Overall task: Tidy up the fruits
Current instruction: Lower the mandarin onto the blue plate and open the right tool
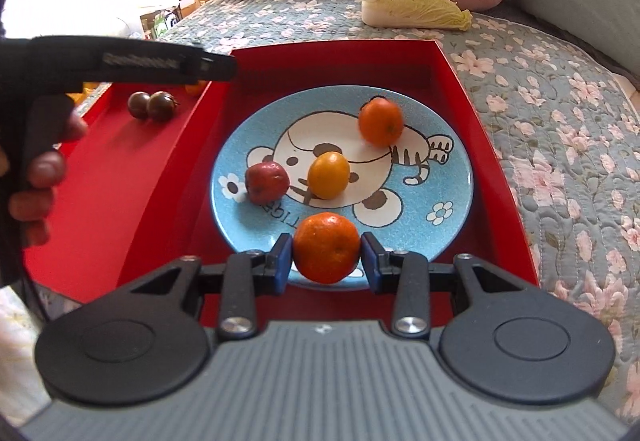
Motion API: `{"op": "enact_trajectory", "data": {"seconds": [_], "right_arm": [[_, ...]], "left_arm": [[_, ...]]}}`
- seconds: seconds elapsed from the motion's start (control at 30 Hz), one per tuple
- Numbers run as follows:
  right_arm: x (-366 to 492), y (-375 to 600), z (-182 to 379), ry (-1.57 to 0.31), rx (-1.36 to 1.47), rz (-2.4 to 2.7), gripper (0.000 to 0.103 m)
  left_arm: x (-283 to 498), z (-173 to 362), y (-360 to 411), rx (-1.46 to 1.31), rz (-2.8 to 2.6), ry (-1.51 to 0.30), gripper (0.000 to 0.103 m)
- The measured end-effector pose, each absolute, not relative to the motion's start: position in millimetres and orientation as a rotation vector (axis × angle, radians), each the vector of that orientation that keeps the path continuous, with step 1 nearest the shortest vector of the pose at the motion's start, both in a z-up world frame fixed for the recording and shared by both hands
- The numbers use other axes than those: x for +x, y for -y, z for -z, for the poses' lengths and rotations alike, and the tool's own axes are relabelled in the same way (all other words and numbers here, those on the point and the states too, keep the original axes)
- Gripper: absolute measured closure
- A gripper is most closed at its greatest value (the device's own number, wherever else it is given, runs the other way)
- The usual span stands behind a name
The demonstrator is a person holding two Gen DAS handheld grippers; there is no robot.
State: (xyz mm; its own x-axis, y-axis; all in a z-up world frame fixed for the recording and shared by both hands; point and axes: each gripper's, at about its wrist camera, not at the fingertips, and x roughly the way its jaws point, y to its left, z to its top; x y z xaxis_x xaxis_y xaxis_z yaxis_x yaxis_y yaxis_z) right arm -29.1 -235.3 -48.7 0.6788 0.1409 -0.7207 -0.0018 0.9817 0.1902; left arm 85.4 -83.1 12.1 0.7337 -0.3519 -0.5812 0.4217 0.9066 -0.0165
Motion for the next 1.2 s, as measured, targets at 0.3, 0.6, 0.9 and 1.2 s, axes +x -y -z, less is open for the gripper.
{"op": "enact_trajectory", "data": {"seconds": [0.3, 0.6, 0.9, 1.2], "right_arm": [[-4.8, 226.3, 52.7, -0.842, 0.157, -0.059, 0.062], [1.8, 222.3, 47.5, -0.825, 0.161, -0.044, 0.042], [-17.8, 229.0, 24.0, -0.712, 0.190, -0.018, 0.032], [-33.0, 219.4, 3.6, -0.643, 0.219, -0.104, 0.032]], "left_arm": [[87.0, -18.4, 59.3, 0.086, 0.385, -0.616, 0.029], [88.7, -18.5, 50.8, 0.069, 0.365, -0.622, 0.028], [91.0, -17.0, 49.6, 0.060, 0.349, -0.630, 0.028], [90.4, -16.4, 47.6, 0.057, 0.339, -0.629, 0.022]]}}
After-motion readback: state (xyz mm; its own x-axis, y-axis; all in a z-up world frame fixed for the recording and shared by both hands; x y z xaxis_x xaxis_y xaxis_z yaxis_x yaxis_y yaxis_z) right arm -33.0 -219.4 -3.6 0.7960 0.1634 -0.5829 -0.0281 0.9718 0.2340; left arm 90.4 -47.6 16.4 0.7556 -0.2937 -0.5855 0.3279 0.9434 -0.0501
